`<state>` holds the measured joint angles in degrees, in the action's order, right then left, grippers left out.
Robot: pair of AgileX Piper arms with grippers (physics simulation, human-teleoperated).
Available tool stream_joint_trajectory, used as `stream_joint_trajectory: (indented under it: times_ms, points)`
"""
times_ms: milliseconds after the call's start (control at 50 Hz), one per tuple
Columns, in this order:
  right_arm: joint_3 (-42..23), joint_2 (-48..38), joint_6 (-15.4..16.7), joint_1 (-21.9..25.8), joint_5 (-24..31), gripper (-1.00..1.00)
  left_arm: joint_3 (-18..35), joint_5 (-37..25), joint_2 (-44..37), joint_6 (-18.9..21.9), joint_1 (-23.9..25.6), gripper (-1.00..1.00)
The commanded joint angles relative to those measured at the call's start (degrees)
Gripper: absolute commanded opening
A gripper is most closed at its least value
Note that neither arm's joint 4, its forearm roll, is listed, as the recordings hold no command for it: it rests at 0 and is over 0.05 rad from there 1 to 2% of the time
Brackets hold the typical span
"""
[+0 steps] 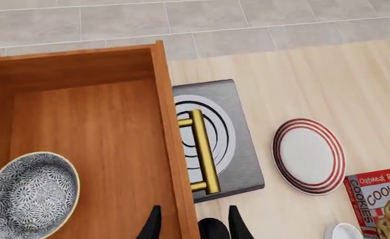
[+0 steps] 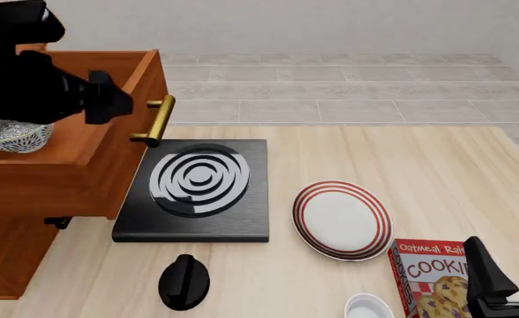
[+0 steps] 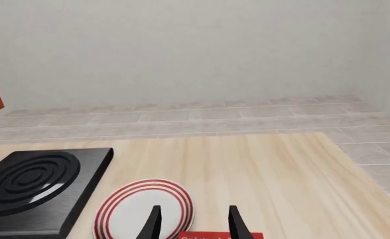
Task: Pick the akita bowl in the top layer of the wooden cabinet and place it on the plate.
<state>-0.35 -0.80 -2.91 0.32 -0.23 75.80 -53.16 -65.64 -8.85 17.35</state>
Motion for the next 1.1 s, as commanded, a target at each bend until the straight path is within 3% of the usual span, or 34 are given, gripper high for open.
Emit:
stream_joint_trajectory:
  times_ms: [20, 720, 740, 760, 920, 1100]
  points:
    - [0.0, 0.0, 0.0, 0.0, 0.0, 1.00, 4.9, -2.4, -1.0, 0.6, -1.4, 1.00]
    - [0.0, 0.1, 0.2, 0.2, 0.1, 1.00, 15.5, -8.0, -6.5, 3.7, -9.7, 1.00]
    - [0.0, 0.2, 0.2, 0.2, 0.1, 1.00, 16.0, -8.9, -7.6, 7.7, -13.3, 1.00]
    - [0.0, 0.1, 0.2, 0.2, 0.1, 1.00, 15.7, -9.3, -8.0, 9.1, -13.6, 1.00]
    - [-0.1, 0.1, 0.3, 0.3, 0.0, 1.00, 17.3, -10.1, -9.0, 4.4, -14.9, 1.00]
    - [-0.1, -0.7, 0.6, 0.3, -0.9, 1.00, 18.2, -10.8, -10.0, 4.7, -16.0, 1.00]
